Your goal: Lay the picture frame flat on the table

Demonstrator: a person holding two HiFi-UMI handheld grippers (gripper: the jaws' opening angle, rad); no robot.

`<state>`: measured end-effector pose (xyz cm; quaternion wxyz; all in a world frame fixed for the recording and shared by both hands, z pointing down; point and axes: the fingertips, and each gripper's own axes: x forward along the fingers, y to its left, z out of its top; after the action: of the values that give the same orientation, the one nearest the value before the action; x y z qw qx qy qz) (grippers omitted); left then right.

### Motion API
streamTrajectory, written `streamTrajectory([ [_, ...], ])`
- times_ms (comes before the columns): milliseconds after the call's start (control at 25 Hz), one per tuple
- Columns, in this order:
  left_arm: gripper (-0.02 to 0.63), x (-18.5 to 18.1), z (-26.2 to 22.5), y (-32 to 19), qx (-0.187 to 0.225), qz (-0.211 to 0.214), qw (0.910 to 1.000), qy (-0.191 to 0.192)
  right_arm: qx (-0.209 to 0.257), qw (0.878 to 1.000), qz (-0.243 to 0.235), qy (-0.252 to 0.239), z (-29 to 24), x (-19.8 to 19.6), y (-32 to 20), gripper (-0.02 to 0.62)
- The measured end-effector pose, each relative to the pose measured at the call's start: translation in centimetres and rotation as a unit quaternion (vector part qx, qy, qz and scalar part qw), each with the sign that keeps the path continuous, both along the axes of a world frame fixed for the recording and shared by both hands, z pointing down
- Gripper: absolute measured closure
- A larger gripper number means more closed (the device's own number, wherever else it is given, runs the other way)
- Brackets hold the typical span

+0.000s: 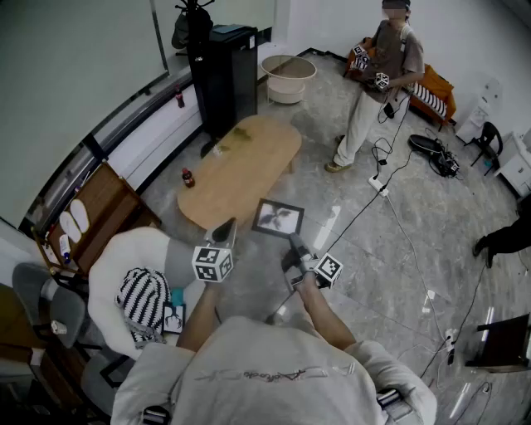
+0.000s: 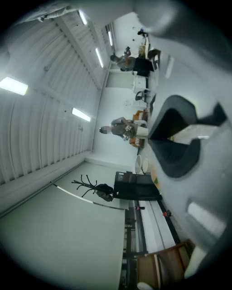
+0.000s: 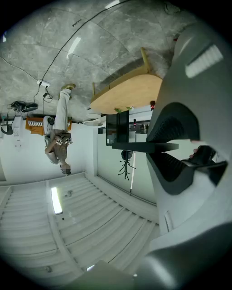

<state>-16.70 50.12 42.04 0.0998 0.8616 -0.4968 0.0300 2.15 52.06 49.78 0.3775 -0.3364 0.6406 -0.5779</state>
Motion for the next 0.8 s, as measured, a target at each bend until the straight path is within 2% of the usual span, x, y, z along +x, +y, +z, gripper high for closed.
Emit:
streamTrajectory([
  [280, 0.606, 1.0, 0.1, 0.7, 0.0, 0.002, 1.0, -0.002, -0.004, 1.0, 0.002, 0.0, 0.2, 0.8, 0.6, 0.522],
  [800, 0.606, 5.2, 0.7, 0.5, -0.005, 0.001, 1.0, -0.008, -0.003, 1.0, -0.006, -0.002, 0.3, 4.6, 0.4, 0.522],
])
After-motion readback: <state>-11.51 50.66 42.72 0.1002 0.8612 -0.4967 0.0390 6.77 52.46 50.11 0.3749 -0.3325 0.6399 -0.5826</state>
